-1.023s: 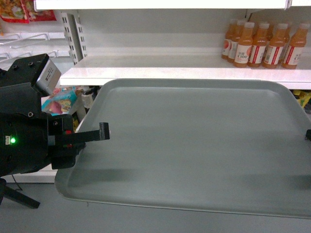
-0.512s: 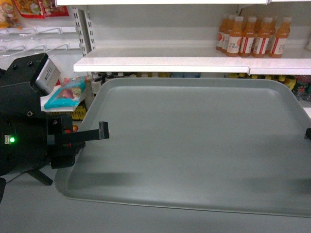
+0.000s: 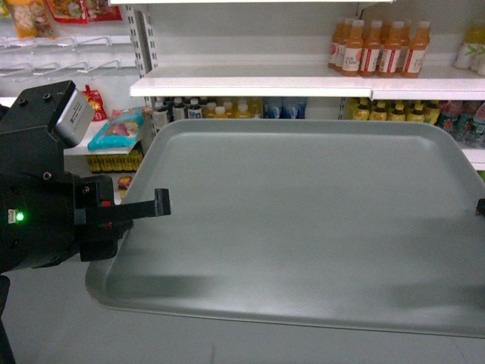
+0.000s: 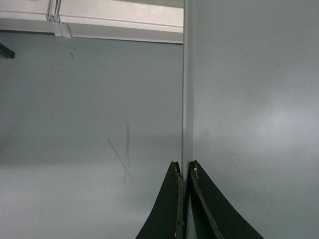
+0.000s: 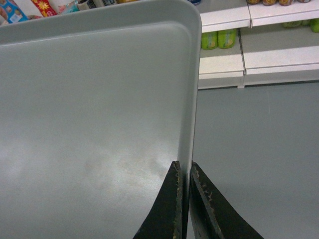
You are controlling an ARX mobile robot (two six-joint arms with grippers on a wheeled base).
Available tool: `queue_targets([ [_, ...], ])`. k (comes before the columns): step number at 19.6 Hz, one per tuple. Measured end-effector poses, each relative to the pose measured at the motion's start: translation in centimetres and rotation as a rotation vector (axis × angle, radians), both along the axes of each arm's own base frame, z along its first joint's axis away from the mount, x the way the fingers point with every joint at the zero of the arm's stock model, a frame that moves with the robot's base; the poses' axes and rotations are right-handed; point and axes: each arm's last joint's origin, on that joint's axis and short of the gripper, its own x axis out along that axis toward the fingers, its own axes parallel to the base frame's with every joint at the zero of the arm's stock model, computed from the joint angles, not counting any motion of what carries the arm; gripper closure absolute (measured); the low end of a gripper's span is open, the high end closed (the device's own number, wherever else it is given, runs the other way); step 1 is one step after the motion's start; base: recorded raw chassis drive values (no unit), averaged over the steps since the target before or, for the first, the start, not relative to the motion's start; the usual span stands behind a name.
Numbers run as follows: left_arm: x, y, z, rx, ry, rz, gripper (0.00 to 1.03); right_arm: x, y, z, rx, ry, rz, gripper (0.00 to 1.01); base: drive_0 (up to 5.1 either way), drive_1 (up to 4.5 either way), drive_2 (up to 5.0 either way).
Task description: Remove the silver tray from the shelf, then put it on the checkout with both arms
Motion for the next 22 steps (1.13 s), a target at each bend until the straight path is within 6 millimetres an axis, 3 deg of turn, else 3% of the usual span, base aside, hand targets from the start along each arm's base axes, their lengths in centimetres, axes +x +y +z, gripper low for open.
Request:
queue_targets([
  [19,-0.02,0.01,-0.02,0.001,0.003,0.0,1.0,0.03,0.0,0.03,0.001,0.0,0.001,0.98,0.1,-4.16,4.3],
  [22,-0.06,0.01,0.09,0.001,-0.001,0.002,1.0,-0.06,-0.01,0.06,0.0,-0.004,0.0,0.98,-3.0,2.63,0.5],
])
